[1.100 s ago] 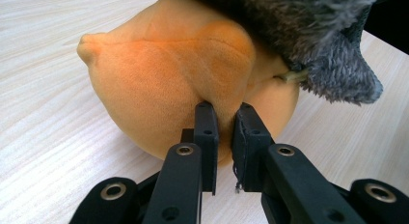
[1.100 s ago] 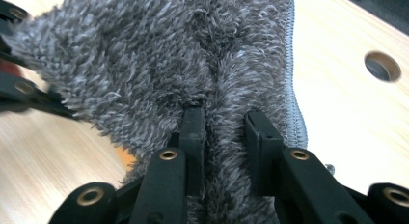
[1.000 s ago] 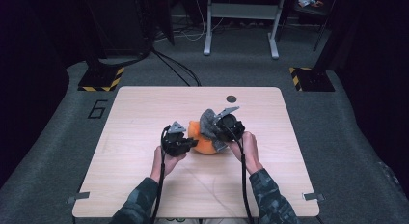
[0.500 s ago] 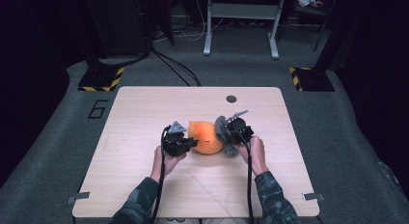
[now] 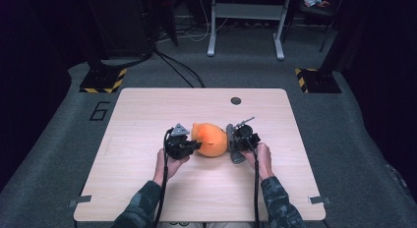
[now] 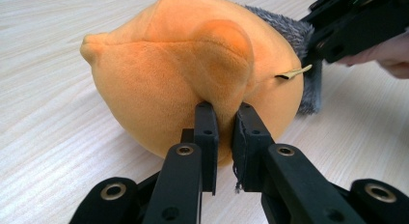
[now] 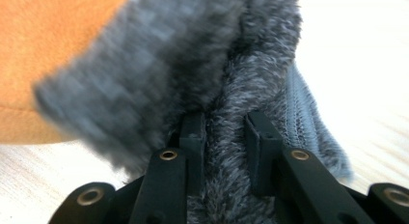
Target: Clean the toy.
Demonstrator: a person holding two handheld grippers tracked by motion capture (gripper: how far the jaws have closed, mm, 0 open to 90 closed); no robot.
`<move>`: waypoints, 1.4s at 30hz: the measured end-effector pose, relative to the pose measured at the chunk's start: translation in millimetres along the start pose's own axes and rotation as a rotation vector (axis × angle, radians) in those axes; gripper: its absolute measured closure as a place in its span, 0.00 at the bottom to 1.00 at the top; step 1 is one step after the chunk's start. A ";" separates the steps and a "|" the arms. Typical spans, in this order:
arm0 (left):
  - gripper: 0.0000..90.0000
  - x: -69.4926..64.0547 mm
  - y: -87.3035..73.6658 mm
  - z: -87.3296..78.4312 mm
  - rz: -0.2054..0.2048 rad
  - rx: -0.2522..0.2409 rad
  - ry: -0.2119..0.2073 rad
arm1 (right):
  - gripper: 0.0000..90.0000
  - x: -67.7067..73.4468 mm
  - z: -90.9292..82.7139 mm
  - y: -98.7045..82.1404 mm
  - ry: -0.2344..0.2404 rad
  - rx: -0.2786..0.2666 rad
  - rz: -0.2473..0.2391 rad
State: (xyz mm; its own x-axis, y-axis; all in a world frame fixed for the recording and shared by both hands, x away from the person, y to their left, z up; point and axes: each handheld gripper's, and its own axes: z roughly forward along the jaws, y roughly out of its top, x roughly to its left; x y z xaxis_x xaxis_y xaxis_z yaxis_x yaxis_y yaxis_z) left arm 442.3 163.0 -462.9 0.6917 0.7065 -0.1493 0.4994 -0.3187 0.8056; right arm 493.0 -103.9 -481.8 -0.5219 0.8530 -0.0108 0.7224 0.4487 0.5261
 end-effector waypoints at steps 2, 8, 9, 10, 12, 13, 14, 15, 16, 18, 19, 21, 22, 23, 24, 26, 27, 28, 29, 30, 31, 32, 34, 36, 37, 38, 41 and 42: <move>0.91 -1.8 0.3 0.0 0.010 0.006 0.002 | 0.80 -3.4 -14.3 1.2 -0.016 -0.040 0.004; 0.90 0.0 -0.2 0.3 0.003 -0.002 0.004 | 0.80 10.9 -59.4 17.2 0.008 -0.184 -0.029; 0.90 0.1 -0.3 0.2 0.004 -0.002 0.005 | 0.80 16.3 -63.0 20.3 0.022 -0.191 -0.039; 0.90 0.1 -0.2 0.2 0.005 -0.002 0.006 | 0.80 22.0 -64.0 23.1 0.029 -0.187 -0.052; 0.90 -0.5 0.1 0.3 0.002 -0.001 0.009 | 0.80 31.8 -58.5 27.6 0.047 -0.163 -0.102; 0.90 -0.3 0.2 0.3 0.007 0.000 0.011 | 0.80 36.5 -53.0 28.9 0.038 -0.143 -0.116; 0.89 0.0 0.0 0.3 0.009 0.003 0.017 | 0.80 38.5 -48.3 29.7 0.025 -0.131 -0.129; 0.88 0.5 -0.3 0.2 0.010 0.000 0.017 | 0.81 39.8 -41.2 30.5 0.024 -0.127 -0.125; 0.86 1.7 -0.7 -0.5 0.015 -0.004 0.016 | 0.81 38.8 -39.7 30.8 0.027 -0.128 -0.116; 0.79 1.7 -1.4 -1.8 0.008 -0.005 0.024 | 0.81 35.8 -38.4 32.0 0.036 -0.129 -0.100; 0.75 1.7 -1.6 -2.3 0.006 -0.008 0.027 | 0.81 34.5 -38.2 32.9 0.037 -0.129 -0.101; 0.67 1.6 -2.5 -3.3 0.005 -0.007 0.037 | 0.81 34.1 -37.4 33.7 0.020 -0.130 -0.102; 0.64 1.5 -3.0 -3.3 0.015 -0.001 0.042 | 0.81 33.8 -36.9 34.1 0.018 -0.129 -0.104; 0.61 1.2 -3.7 -3.0 0.020 -0.001 0.052 | 0.81 33.3 -36.6 34.4 0.018 -0.128 -0.102; 0.59 1.4 -3.9 -2.3 0.029 0.008 0.059 | 0.81 32.1 -36.1 35.0 0.014 -0.129 -0.111; 0.56 0.6 -4.3 0.6 0.052 0.019 0.068 | 0.81 30.8 -35.3 35.5 0.013 -0.129 -0.113; 0.54 0.2 -4.1 1.6 0.071 0.028 0.076 | 0.81 30.7 -35.4 35.8 0.014 -0.120 -0.102; 0.54 -1.4 -4.0 3.6 0.098 0.038 0.081 | 0.81 30.2 -34.9 36.1 0.017 -0.124 -0.098; 0.53 -3.7 -4.3 6.7 0.108 0.037 0.094 | 0.81 29.3 -34.6 36.7 0.013 -0.124 -0.100; 0.52 -5.0 -4.0 8.5 0.129 0.048 0.107 | 0.81 28.5 -33.9 37.1 0.017 -0.125 -0.103; 0.53 -5.9 -4.1 10.8 0.143 0.045 0.099 | 0.81 27.8 -33.4 37.4 0.013 -0.125 -0.104; 0.56 -6.3 -4.1 12.2 0.153 0.043 0.107 | 0.81 28.0 -32.3 37.3 0.011 -0.127 -0.093; 0.64 -6.9 -3.9 15.3 0.164 0.037 0.108 | 0.81 26.1 -31.5 37.3 0.017 -0.127 -0.096; 0.74 -8.3 -3.5 17.3 0.155 0.026 0.114 | 0.81 24.8 -30.7 36.4 0.016 -0.131 -0.089; 0.79 -8.8 -2.9 17.2 0.152 0.031 0.113 | 0.81 24.3 -30.6 35.4 0.018 -0.138 -0.077; 0.82 -9.4 -2.3 17.4 0.161 0.025 0.125 | 0.81 23.3 -30.9 35.1 0.018 -0.136 -0.078; 0.90 -11.0 -0.8 16.5 0.142 0.023 0.119 | 0.80 21.1 -32.7 33.1 0.020 -0.148 -0.065; 0.92 -10.6 -0.4 15.6 0.129 0.021 0.111 | 0.80 20.8 -34.1 32.3 0.018 -0.156 -0.058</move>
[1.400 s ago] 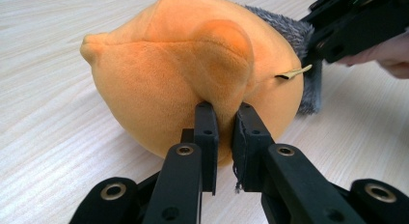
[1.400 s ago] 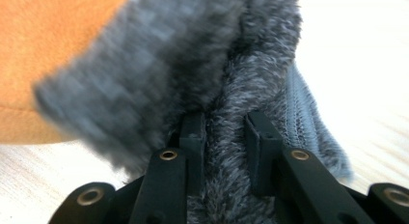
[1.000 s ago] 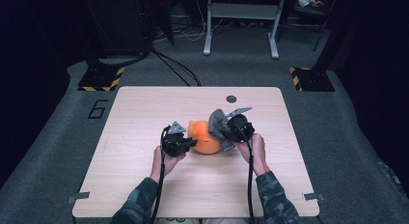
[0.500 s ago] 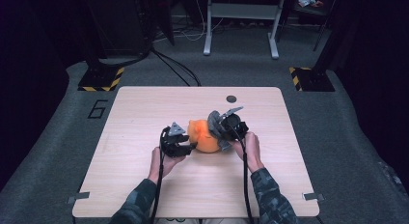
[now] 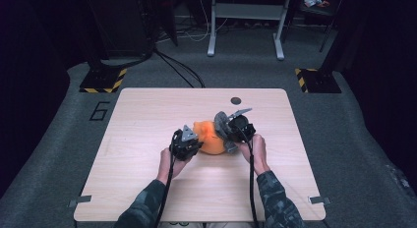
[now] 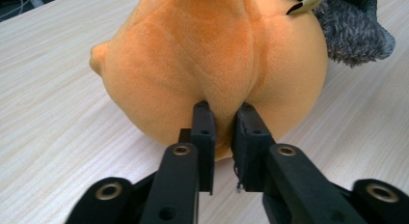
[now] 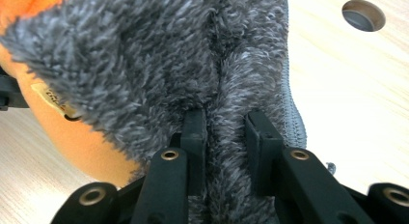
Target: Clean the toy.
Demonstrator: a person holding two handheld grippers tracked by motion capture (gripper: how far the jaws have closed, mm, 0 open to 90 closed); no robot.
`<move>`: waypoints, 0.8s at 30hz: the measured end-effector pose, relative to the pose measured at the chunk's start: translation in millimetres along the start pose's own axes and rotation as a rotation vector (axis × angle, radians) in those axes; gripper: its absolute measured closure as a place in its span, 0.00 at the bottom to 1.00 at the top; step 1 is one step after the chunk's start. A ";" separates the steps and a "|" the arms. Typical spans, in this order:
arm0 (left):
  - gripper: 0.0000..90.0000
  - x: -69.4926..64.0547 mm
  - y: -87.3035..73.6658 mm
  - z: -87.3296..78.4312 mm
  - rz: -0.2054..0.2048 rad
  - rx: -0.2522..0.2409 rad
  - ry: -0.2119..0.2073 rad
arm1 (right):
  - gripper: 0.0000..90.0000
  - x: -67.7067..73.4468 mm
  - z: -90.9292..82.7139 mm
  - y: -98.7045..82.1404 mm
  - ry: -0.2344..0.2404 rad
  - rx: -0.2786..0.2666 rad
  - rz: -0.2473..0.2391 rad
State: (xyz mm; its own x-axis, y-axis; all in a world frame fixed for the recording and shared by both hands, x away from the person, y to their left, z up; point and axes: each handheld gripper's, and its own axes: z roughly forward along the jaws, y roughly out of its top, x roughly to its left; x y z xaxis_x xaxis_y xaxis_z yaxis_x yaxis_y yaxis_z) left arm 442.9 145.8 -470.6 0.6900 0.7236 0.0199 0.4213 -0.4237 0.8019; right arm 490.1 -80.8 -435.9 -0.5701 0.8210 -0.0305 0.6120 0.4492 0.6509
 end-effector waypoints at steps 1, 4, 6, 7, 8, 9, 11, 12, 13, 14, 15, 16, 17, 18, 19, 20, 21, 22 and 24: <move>0.92 0.7 0.4 -0.9 -0.010 0.001 -0.005 | 0.80 -0.4 -1.8 -0.4 -0.004 -0.008 0.000; 0.93 3.5 3.2 -4.7 -0.050 0.006 -0.026 | 0.80 -0.1 -9.0 -0.6 -0.015 -0.033 -0.004; 0.93 4.5 6.0 -8.2 -0.083 0.003 -0.042 | 0.80 2.5 -15.5 0.3 -0.023 -0.049 -0.010; 0.94 4.7 7.4 -9.8 -0.102 0.000 -0.047 | 0.80 4.1 -18.9 1.2 -0.022 -0.058 -0.014; 0.94 4.5 9.2 -11.7 -0.113 -0.006 -0.050 | 0.80 6.6 -23.0 2.3 -0.022 -0.066 -0.012; 0.94 4.9 10.5 -13.2 -0.115 0.000 -0.056 | 0.80 9.1 -27.8 4.3 -0.021 -0.083 -0.034; 0.94 3.9 13.2 -15.6 -0.132 -0.006 -0.063 | 0.80 15.5 -34.6 7.3 -0.015 -0.101 -0.048; 0.94 3.8 14.2 -16.6 -0.142 -0.006 -0.073 | 0.80 19.8 -37.8 9.6 -0.013 -0.114 -0.058; 0.94 3.2 15.1 -17.0 -0.149 -0.005 -0.077 | 0.80 23.7 -40.4 11.8 -0.006 -0.127 -0.077; 0.94 2.7 15.8 -17.2 -0.148 -0.008 -0.080 | 0.80 28.7 -42.4 13.8 -0.001 -0.129 -0.084; 0.94 1.9 16.2 -16.9 -0.148 -0.008 -0.082 | 0.80 32.3 -42.4 15.9 0.001 -0.136 -0.104; 0.94 1.3 16.4 -16.4 -0.151 -0.004 -0.085 | 0.80 36.3 -40.7 17.3 0.005 -0.138 -0.118; 0.94 1.5 16.2 -15.5 -0.149 -0.003 -0.080 | 0.80 40.4 -37.2 18.1 0.005 -0.123 -0.125; 0.93 2.2 15.7 -14.8 -0.148 0.007 -0.078 | 0.80 43.8 -32.8 18.2 -0.013 -0.113 -0.141; 0.93 3.3 14.7 -14.0 -0.154 0.008 -0.079 | 0.80 45.1 -28.9 18.0 -0.025 -0.107 -0.156; 0.93 4.4 13.7 -13.4 -0.159 0.002 -0.076 | 0.80 44.9 -26.5 17.6 -0.021 -0.102 -0.151; 0.93 5.5 13.1 -13.5 -0.159 0.004 -0.076 | 0.80 42.8 -25.5 17.3 -0.011 -0.104 -0.147; 0.93 6.1 12.9 -13.3 -0.159 0.004 -0.073 | 0.80 41.4 -24.8 16.7 -0.008 -0.097 -0.132; 0.93 7.3 12.5 -12.8 -0.165 0.005 -0.076 | 0.80 39.1 -23.3 15.2 -0.015 -0.092 -0.129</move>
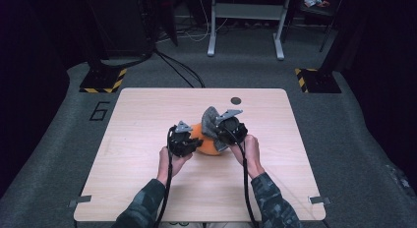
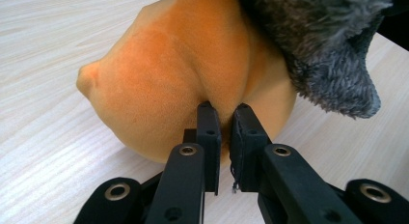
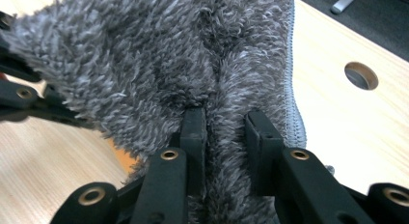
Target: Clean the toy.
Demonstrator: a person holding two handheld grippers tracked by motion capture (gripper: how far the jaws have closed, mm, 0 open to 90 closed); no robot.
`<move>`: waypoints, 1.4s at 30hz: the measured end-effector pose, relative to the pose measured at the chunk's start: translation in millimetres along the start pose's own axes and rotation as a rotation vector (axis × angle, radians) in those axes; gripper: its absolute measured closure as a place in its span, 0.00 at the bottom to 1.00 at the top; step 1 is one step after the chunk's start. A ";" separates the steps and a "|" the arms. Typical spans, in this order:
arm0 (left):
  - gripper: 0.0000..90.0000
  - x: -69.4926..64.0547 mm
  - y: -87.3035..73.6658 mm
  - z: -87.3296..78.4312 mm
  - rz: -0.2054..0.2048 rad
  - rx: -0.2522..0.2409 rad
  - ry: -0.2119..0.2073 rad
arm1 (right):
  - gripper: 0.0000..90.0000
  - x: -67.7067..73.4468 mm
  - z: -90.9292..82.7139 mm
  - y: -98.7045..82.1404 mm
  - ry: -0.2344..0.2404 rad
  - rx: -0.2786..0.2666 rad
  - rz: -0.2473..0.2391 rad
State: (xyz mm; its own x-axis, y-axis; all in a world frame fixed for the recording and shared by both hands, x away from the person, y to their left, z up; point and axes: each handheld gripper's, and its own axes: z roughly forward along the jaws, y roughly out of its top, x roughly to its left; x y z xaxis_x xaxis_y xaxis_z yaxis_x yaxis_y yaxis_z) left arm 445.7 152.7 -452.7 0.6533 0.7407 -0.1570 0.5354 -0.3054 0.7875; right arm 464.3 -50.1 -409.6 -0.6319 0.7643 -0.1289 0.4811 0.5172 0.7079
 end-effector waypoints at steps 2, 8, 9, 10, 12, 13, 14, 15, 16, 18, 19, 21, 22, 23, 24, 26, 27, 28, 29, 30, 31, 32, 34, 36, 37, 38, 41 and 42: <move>0.93 0.9 -0.6 0.9 -0.009 -0.005 0.000 | 0.80 -3.3 1.4 -3.8 -0.005 0.011 0.008; 0.92 3.8 -2.4 1.5 -0.013 -0.014 0.001 | 0.80 -16.0 7.6 -17.2 -0.010 0.058 0.063; 0.92 4.1 -2.6 1.6 -0.016 -0.011 -0.003 | 0.80 -19.0 9.8 -20.6 -0.014 0.072 0.069; 0.92 4.2 -3.1 1.8 -0.021 -0.013 -0.007 | 0.80 -20.8 11.4 -22.8 -0.012 0.089 0.076; 0.92 4.7 -3.6 2.2 -0.019 -0.013 -0.007 | 0.80 -25.8 17.4 -30.1 -0.011 0.111 0.098; 0.92 4.6 -3.9 2.5 -0.019 -0.015 -0.007 | 0.80 -28.1 20.4 -32.9 -0.010 0.121 0.098; 0.92 4.5 -3.9 2.6 -0.018 -0.015 -0.007 | 0.80 -30.1 22.7 -35.3 -0.008 0.132 0.110; 0.92 4.4 -3.7 2.7 -0.015 -0.012 -0.007 | 0.80 -32.0 24.8 -37.5 -0.004 0.133 0.118; 0.92 4.3 -3.7 2.8 -0.015 -0.012 -0.006 | 0.80 -33.3 26.8 -39.1 -0.005 0.141 0.121; 0.92 4.9 -3.8 2.9 -0.012 -0.013 -0.006 | 0.81 -35.5 31.5 -42.1 -0.004 0.161 0.128; 0.92 4.8 -4.2 3.2 -0.018 -0.019 -0.004 | 0.80 -36.7 34.6 -43.8 -0.012 0.177 0.131; 0.92 5.1 -4.4 3.0 -0.018 -0.016 -0.005 | 0.80 -38.9 41.3 -48.3 -0.004 0.201 0.144; 0.92 5.1 -4.8 3.2 -0.020 -0.019 -0.006 | 0.80 -39.6 44.7 -50.7 -0.009 0.215 0.150; 0.92 5.2 -5.0 3.2 -0.021 -0.019 -0.006 | 0.80 -40.5 48.2 -53.2 -0.004 0.224 0.158; 0.92 5.2 -5.3 3.3 -0.020 -0.023 -0.003 | 0.80 -41.4 51.9 -56.0 0.000 0.235 0.156; 0.92 6.0 -5.4 2.4 -0.018 -0.015 -0.005 | 0.80 -42.9 58.3 -60.7 0.006 0.260 0.172; 0.92 6.7 -5.5 1.8 -0.013 -0.015 -0.007 | 0.80 -44.4 58.9 -62.0 0.017 0.261 0.179; 0.92 6.6 -5.7 1.8 -0.019 -0.017 -0.009 | 0.80 -45.1 57.4 -61.8 0.011 0.256 0.194; 0.92 6.7 -5.7 1.7 -0.021 -0.019 -0.010 | 0.80 -46.4 55.1 -61.4 0.004 0.251 0.187; 0.92 6.7 -5.6 1.5 -0.020 -0.021 -0.012 | 0.80 -47.5 48.8 -59.5 -0.005 0.244 0.188; 0.92 6.4 -5.5 1.3 -0.018 -0.022 -0.011 | 0.80 -49.0 43.4 -57.9 -0.013 0.220 0.177; 0.92 6.0 -5.4 1.2 -0.016 -0.022 -0.009 | 0.80 -49.4 37.2 -55.3 -0.017 0.207 0.175; 0.92 5.5 -5.2 1.3 -0.012 -0.025 -0.011 | 0.80 -49.8 24.1 -47.8 -0.019 0.164 0.168; 0.92 4.6 -4.9 1.1 -0.007 -0.023 -0.010 | 0.80 -46.8 10.9 -37.2 -0.027 0.123 0.149; 0.92 4.2 -4.9 1.4 -0.005 -0.027 -0.010 | 0.80 -43.8 4.9 -31.1 -0.024 0.104 0.140; 0.92 3.7 -4.7 1.4 -0.004 -0.028 -0.009 | 0.80 -39.7 -0.4 -24.9 -0.026 0.085 0.126; 0.92 2.0 -4.0 1.4 0.004 -0.025 -0.011 | 0.80 -26.8 -10.9 -7.3 -0.014 0.041 0.066; 0.92 1.5 -3.8 1.5 0.008 -0.025 -0.013 | 0.80 -22.3 -12.7 -2.5 -0.012 0.036 0.041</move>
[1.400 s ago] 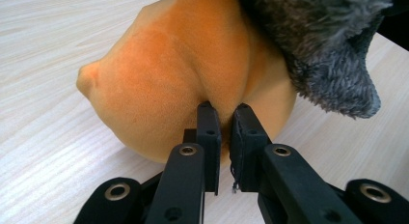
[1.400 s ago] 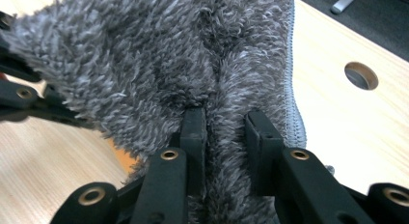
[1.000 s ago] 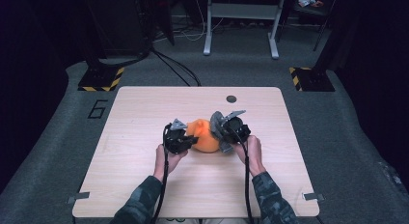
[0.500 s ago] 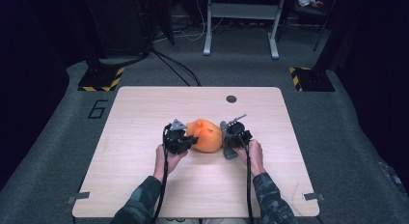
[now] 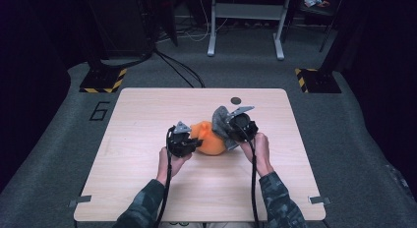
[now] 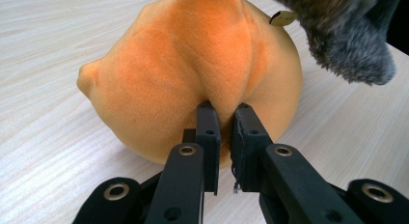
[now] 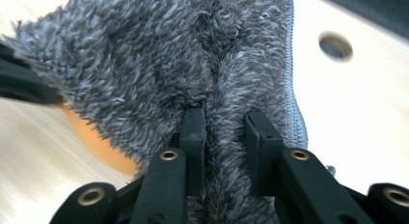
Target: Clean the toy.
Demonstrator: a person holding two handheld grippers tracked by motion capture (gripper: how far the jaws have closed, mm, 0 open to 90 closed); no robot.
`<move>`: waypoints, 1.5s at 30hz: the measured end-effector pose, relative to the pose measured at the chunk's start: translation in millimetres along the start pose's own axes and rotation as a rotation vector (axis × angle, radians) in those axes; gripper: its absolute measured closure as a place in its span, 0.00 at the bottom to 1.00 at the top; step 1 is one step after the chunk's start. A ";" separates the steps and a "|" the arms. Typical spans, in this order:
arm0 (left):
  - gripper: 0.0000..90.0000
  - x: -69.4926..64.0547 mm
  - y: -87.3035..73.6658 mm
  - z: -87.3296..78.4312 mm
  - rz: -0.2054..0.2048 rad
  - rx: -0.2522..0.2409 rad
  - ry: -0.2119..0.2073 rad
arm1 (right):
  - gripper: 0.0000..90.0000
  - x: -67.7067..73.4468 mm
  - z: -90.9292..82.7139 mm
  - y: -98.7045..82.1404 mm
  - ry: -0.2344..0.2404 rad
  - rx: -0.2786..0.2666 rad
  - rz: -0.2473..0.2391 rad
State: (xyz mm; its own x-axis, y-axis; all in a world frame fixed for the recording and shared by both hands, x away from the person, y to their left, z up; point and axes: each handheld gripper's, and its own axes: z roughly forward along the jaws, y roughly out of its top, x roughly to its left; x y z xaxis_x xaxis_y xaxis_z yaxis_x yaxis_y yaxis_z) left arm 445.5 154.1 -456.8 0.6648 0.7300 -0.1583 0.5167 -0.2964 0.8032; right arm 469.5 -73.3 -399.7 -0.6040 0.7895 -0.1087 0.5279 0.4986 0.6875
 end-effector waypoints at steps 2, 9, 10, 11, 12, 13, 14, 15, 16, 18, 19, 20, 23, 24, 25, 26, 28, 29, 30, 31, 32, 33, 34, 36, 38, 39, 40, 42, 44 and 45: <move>0.92 -1.7 0.3 0.6 0.002 -0.007 0.000 | 0.80 9.2 -0.9 7.3 0.008 -0.008 -0.034; 0.92 -1.9 -0.2 0.7 0.015 0.004 -0.005 | 0.80 24.1 10.9 11.4 0.008 -0.004 -0.103; 0.92 -1.8 -0.4 0.6 0.014 0.005 -0.004 | 0.80 23.0 10.8 10.4 0.016 0.002 -0.089; 0.92 -1.8 -0.5 0.6 0.013 0.004 -0.004 | 0.80 22.1 11.1 9.5 0.016 0.005 -0.078; 0.92 -1.6 -0.7 0.8 0.012 0.001 -0.004 | 0.80 20.5 11.1 8.4 0.017 0.010 -0.081; 0.92 -1.5 -0.8 0.8 0.008 0.002 -0.001 | 0.80 18.5 11.8 7.3 0.014 0.007 -0.090; 0.92 -1.2 -0.9 0.9 0.007 0.001 0.000 | 0.80 17.8 12.2 5.7 0.010 0.012 -0.077; 0.92 -0.5 -1.0 1.0 0.007 0.000 0.001 | 0.80 16.1 12.5 3.8 0.005 0.018 -0.075; 0.92 0.0 -1.3 1.0 0.004 -0.004 0.002 | 0.80 14.5 12.8 2.0 0.006 0.030 -0.064; 0.92 0.8 -1.7 0.8 -0.003 -0.005 0.001 | 0.80 10.4 14.6 -2.4 -0.003 0.040 -0.056; 0.92 1.5 -1.8 0.6 -0.002 -0.002 0.000 | 0.80 8.4 15.6 -4.9 -0.004 0.051 -0.050; 0.92 2.0 -2.2 0.6 -0.002 -0.002 -0.001 | 0.80 7.0 16.4 -7.7 -0.006 0.070 -0.033; 0.92 2.7 -3.0 0.8 -0.005 -0.002 0.001 | 0.80 1.6 22.0 -16.2 -0.004 0.084 -0.006; 0.92 3.1 -3.1 0.7 -0.004 -0.003 0.002 | 0.80 -0.8 24.4 -18.8 -0.004 0.088 -0.006; 0.92 3.1 -3.3 0.9 -0.009 -0.003 0.000 | 0.80 -1.5 26.7 -21.6 -0.006 0.099 0.020; 0.92 3.0 -3.4 1.1 -0.012 -0.003 0.000 | 0.80 -4.3 29.2 -24.1 0.000 0.108 0.022; 0.92 3.2 -3.5 1.2 -0.014 -0.003 -0.001 | 0.80 -8.3 34.7 -29.1 0.003 0.122 0.039; 0.92 3.2 -3.5 1.3 -0.013 -0.002 0.000 | 0.80 -10.1 37.8 -31.6 0.000 0.126 0.044; 0.92 3.4 -3.5 1.3 -0.010 -0.001 0.001 | 0.80 -11.7 40.2 -33.6 0.007 0.141 0.055; 0.92 3.5 -3.6 1.4 -0.010 -0.002 0.001 | 0.80 -13.1 43.1 -35.6 0.009 0.148 0.064; 0.92 3.5 -3.7 1.3 -0.012 0.001 0.002 | 0.80 -14.4 45.7 -37.6 0.002 0.162 0.067; 0.92 3.6 -3.8 1.2 -0.010 0.000 0.002 | 0.80 -15.0 49.0 -39.7 0.005 0.173 0.075; 0.92 3.6 -4.0 1.2 -0.010 -0.001 0.002 | 0.80 -15.1 51.9 -41.8 0.007 0.189 0.091; 0.92 3.5 -4.4 1.3 -0.011 -0.004 0.001 | 0.80 -17.0 59.1 -46.2 0.006 0.208 0.095; 0.92 3.5 -4.6 1.1 -0.013 -0.003 0.003 | 0.80 -17.9 66.7 -50.6 0.007 0.225 0.104; 0.92 3.5 -4.6 1.1 -0.014 -0.003 0.004 | 0.80 -19.0 70.7 -52.9 0.015 0.235 0.098; 0.92 3.4 -4.6 0.9 -0.014 -0.003 0.004 | 0.80 -18.5 73.7 -54.3 0.017 0.240 0.115; 0.92 3.6 -4.9 1.0 -0.015 -0.009 0.006 | 0.80 -19.7 73.3 -54.5 0.017 0.240 0.121; 0.92 4.4 -5.0 0.6 -0.018 -0.010 0.006 | 0.80 -20.6 66.7 -52.4 0.001 0.233 0.109; 0.92 5.0 -5.1 0.2 -0.017 -0.010 0.007 | 0.80 -21.2 61.1 -51.0 0.003 0.220 0.112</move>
State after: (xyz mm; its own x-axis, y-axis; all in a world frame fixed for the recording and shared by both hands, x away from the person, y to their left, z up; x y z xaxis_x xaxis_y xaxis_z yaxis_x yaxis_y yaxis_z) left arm 446.2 159.1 -461.9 0.6524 0.7390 -0.1678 0.5225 -0.2782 0.8060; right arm 491.8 -93.6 -476.4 -0.5358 0.8435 -0.0380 0.7092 0.4740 0.5220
